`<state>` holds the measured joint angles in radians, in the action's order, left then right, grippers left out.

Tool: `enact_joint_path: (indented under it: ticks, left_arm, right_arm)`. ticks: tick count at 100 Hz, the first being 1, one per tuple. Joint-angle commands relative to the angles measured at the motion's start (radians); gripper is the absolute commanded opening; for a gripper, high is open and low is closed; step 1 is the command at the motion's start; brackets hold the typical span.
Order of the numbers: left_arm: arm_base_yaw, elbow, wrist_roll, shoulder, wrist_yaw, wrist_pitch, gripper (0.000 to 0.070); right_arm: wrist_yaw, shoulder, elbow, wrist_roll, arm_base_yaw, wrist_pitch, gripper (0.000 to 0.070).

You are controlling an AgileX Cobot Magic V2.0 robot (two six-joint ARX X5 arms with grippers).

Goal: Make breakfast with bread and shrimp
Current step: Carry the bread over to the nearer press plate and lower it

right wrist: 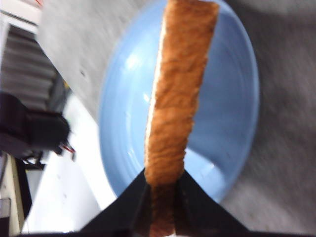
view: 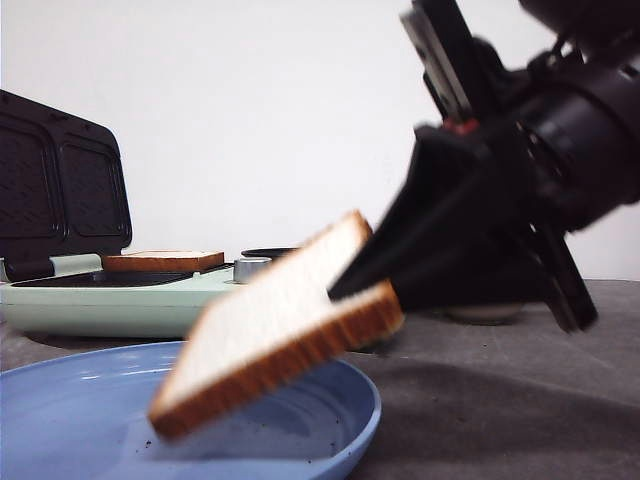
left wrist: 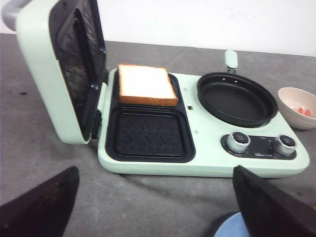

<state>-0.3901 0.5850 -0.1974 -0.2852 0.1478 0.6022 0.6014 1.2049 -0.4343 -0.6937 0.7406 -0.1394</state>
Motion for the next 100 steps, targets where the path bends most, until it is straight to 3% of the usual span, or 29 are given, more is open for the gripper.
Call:
enact_joint_path:
  ticks: [1,26,45,62,100]
  left_arm:
    - [-0.002,0.002,0.024,0.0,0.014,-0.011,0.055]
    - [-0.002,0.002,0.028,0.0,0.018,-0.011,0.055]
    - [-0.002,0.002,0.028,0.0,0.048,-0.011,0.055]
    - [-0.002,0.002,0.028,0.0,0.053,-0.011,0.055]
    - [-0.002,0.002,0.027,0.0,0.059,-0.011,0.055]
  right_arm:
    - [-0.001,0.003,-0.015,-0.032,0.01,-0.026,0.0]
    - [-0.027,0.003,-0.13,-0.019,0.009,-0.021,0.0]
    - [-0.018,0.041,-0.285,0.04,-0.012,0.056,0.0]
    - [-0.014,0.131,-0.45,0.111,-0.023,0.149,0.0]
    - [0.004,0.436,-0.769,0.118,-0.023,0.154,0.0]
